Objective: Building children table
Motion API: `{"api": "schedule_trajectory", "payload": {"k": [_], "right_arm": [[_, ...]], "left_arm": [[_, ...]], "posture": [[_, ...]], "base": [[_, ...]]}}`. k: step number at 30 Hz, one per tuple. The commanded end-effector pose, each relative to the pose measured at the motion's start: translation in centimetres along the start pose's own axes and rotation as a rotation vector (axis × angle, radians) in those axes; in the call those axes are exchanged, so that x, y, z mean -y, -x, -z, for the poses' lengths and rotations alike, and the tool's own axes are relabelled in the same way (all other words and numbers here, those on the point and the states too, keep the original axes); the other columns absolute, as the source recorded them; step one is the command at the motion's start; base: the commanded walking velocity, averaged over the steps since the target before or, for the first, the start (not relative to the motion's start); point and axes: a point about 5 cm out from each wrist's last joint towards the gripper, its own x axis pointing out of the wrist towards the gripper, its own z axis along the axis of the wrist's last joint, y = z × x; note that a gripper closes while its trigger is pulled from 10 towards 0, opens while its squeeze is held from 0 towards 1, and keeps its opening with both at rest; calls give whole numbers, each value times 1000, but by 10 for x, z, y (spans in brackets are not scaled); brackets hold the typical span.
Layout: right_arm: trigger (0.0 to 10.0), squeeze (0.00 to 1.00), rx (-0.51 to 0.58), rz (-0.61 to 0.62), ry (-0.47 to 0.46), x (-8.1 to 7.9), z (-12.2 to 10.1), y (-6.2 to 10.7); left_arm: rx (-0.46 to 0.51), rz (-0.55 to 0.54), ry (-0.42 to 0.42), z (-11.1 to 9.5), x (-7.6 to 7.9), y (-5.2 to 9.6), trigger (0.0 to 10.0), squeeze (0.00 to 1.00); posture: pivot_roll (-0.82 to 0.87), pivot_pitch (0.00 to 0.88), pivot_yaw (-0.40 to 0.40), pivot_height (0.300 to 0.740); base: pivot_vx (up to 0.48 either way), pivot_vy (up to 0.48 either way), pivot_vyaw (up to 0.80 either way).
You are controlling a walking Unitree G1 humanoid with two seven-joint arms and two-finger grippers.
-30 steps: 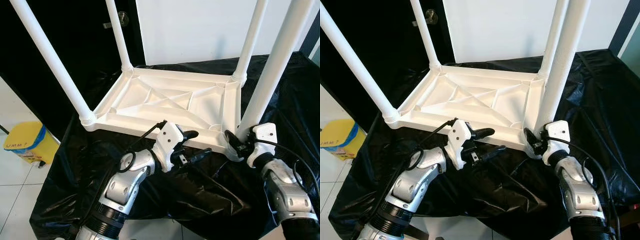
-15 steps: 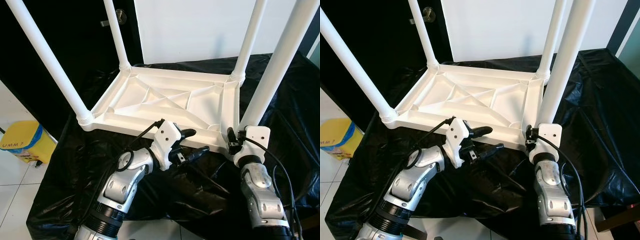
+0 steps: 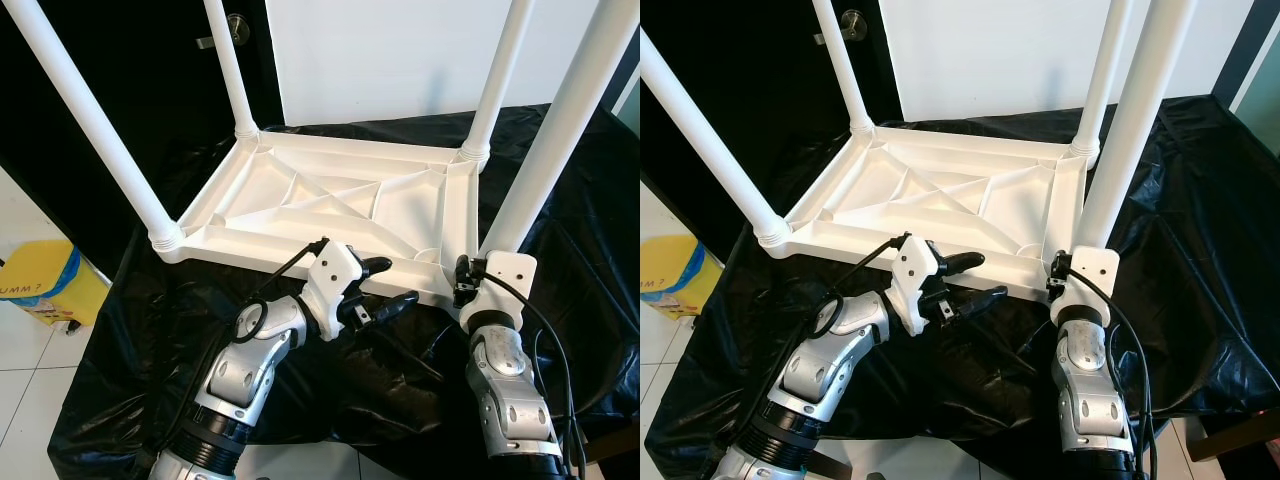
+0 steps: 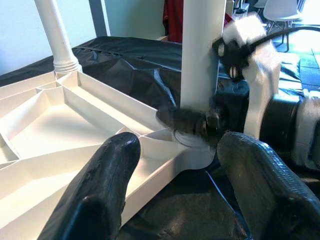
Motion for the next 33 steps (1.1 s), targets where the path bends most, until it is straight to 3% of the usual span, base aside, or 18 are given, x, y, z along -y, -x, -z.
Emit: {"api": "schedule_trajectory", "payload": {"k": [1,7,10,11,13,14,24,25,28,30,33], "right_arm": [[10000,1000,-30,-33,-7,-6,6,3],[10000,1000,21,-71,5,-7,-1,6],[10000,1000,59,-119,33,0,-2,16],[10000,431,63,-136,46,3,-1,20],[10000,431,63,-136,46,3,-1,20],[10000,0,58,-167,65,9,2,28],[10000,0,48,-299,116,18,12,54],[10000,0,33,-385,119,15,15,61],[10000,0,28,-421,116,12,16,63],[10000,0,11,-523,104,2,18,63],[10000,0,12,-567,95,-4,18,62]], "left_arm": [[-9,-63,7,3,-4,3,10000,0],[-10,-66,5,3,-5,3,10000,0],[-18,-76,-4,3,-10,6,10000,0],[-22,-81,-8,4,-11,7,10000,0],[-22,-81,-8,4,-11,7,10000,0],[-29,-91,-17,4,-16,10,10000,0],[-49,-123,-47,3,-30,19,10000,0],[-56,-136,-59,3,-36,22,10000,0],[-58,-141,-65,2,-39,23,10000,0],[-61,-154,-84,0,-47,24,10000,0],[-63,-153,-99,-1,-50,23,10000,0]], "posture": [[-150,43,58,740],[-150,43,58,740],[-151,43,61,740],[-151,44,60,740],[-151,44,60,740],[-151,44,61,740],[-160,46,68,740],[-167,46,73,740],[-167,46,73,740],[-167,42,78,740],[-161,37,80,740]], "base": [[0,0,0],[0,0,0],[0,0,0],[0,0,0],[0,0,0],[0,0,0],[0,0,0],[0,0,0],[0,0,0],[0,0,0],[0,0,0]]}}
